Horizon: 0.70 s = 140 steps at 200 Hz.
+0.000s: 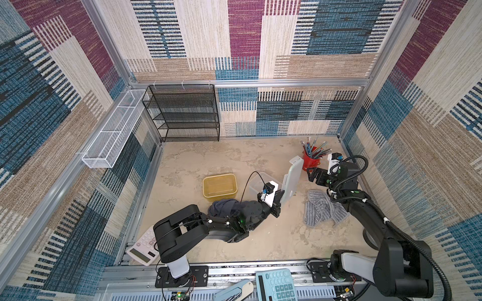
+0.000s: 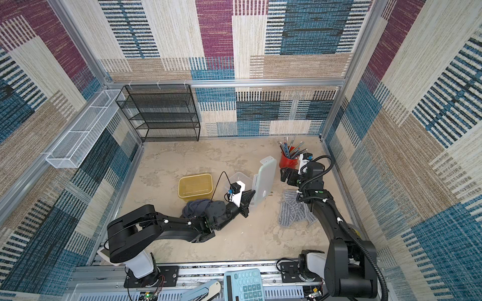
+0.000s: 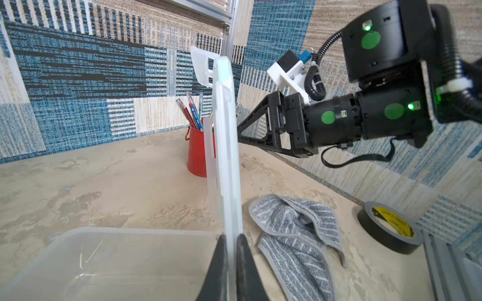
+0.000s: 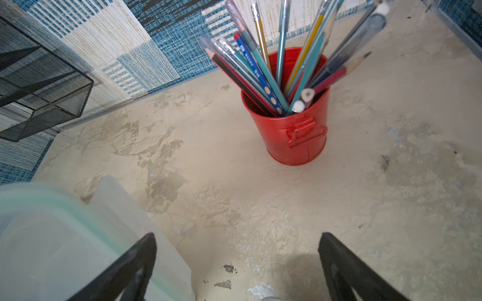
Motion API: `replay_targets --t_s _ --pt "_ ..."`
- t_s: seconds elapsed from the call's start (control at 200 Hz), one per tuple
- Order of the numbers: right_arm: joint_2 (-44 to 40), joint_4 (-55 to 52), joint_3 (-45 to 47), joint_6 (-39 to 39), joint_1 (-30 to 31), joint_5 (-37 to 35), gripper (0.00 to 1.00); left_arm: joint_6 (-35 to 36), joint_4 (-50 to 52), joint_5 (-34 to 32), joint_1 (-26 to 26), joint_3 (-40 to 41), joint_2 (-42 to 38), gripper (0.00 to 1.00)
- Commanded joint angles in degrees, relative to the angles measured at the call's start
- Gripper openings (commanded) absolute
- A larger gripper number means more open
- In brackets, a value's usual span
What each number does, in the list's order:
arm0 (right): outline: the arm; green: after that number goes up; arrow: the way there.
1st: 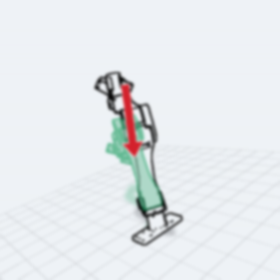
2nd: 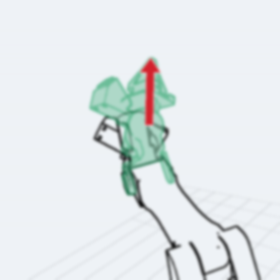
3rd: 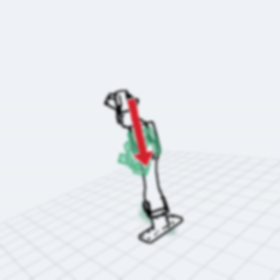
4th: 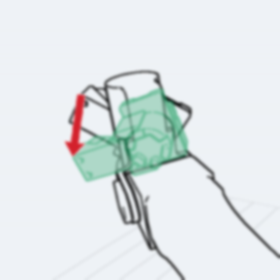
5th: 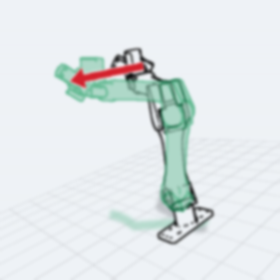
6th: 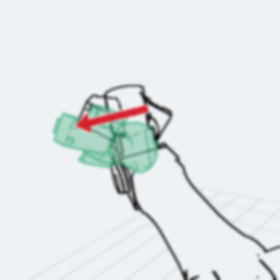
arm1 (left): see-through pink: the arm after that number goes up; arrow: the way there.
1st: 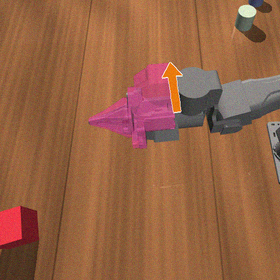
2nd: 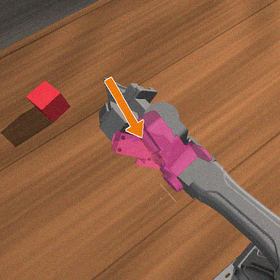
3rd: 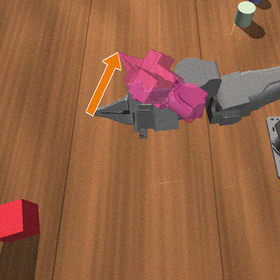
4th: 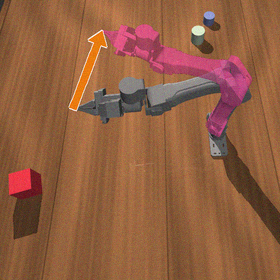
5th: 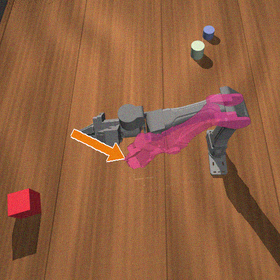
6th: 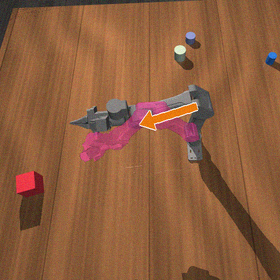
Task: Wipe the insides of the lunch boxes
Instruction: Open the lid of the lunch box.
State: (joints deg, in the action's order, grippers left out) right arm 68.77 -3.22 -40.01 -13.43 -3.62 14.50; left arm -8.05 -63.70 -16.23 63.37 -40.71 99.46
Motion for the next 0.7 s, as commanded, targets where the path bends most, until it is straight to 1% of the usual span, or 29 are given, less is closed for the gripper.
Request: replay_targets --t_s 0.0,0.215,0.391,0.476,0.576,0.696 --pt "0.1 -1.2 -0.3 1.0 -0.7 -2.8 0.99 8.5 -4.9 -1.8 1.5 -0.4 0.6 0.03" --pt "0.5 -3.4 -1.3 2.2 -4.1 -3.3 0.98 15.6 -3.9 -3.0 4.7 -1.2 1.6 0.03" --pt "1.5 -5.1 -2.2 1.8 -7.2 -2.9 0.98 15.7 -4.3 -4.4 5.4 -1.8 3.5 0.03" --pt "2.6 -5.1 -3.0 0.7 -7.8 -2.2 0.98 15.1 -0.6 -4.8 6.1 -4.5 3.9 0.02" --pt "3.9 -5.9 -4.2 -0.2 -7.8 -0.5 0.98 15.5 6.1 -9.1 7.5 -9.2 4.5 0.0" --pt "3.9 -6.2 -3.8 0.1 -7.9 -2.8 0.98 15.7 11.1 -11.7 8.7 -12.2 4.6 0.0"
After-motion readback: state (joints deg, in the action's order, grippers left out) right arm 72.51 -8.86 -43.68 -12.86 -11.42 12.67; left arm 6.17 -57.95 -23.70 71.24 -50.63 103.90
